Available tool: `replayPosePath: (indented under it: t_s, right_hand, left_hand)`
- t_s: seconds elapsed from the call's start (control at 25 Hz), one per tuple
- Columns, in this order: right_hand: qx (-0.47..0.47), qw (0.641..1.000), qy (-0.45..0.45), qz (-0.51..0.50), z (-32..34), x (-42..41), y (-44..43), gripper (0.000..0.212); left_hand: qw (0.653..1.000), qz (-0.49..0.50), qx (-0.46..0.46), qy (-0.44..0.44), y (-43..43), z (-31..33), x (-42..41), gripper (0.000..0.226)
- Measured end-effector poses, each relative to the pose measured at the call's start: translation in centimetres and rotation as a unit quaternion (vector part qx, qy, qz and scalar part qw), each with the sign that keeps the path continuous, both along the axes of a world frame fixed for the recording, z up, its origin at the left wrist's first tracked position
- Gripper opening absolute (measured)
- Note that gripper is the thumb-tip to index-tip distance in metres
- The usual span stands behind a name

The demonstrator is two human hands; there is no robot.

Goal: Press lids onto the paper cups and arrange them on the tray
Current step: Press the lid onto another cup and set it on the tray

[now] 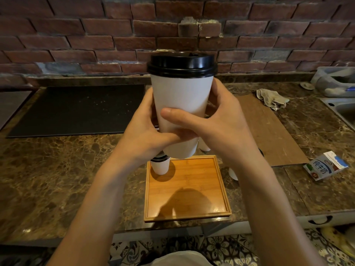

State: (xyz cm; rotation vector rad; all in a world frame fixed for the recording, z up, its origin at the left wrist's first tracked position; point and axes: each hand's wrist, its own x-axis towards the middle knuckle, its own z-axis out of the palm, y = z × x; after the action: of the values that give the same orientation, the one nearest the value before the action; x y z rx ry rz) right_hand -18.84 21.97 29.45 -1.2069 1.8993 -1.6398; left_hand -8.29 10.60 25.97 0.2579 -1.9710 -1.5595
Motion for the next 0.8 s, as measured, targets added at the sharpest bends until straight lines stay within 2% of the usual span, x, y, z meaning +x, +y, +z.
replayPosePath:
  t_s: [0.12,0.36,0.6,0.8]
  right_hand:
    - [-0.008,1.000,-0.013,0.020,0.0,-0.5,0.0,0.072]
    - [-0.041,0.994,-0.058,0.080,0.2,-1.3,0.3,0.064]
    - [-0.026,0.990,-0.043,0.129,0.3,-2.1,0.5,0.069]
    - [-0.025,0.979,-0.095,0.178,0.0,-2.5,0.4,0.067]
  left_hand:
    - [1.000,-0.022,0.021,-0.009,0.1,-0.1,0.1,0.070]
    - [0.995,-0.083,0.042,-0.028,-0.2,0.2,0.5,0.060]
    - [0.991,-0.111,0.069,-0.037,-0.6,0.1,0.6,0.066]
    - [0.981,-0.169,0.087,-0.049,-0.6,0.1,0.5,0.071]
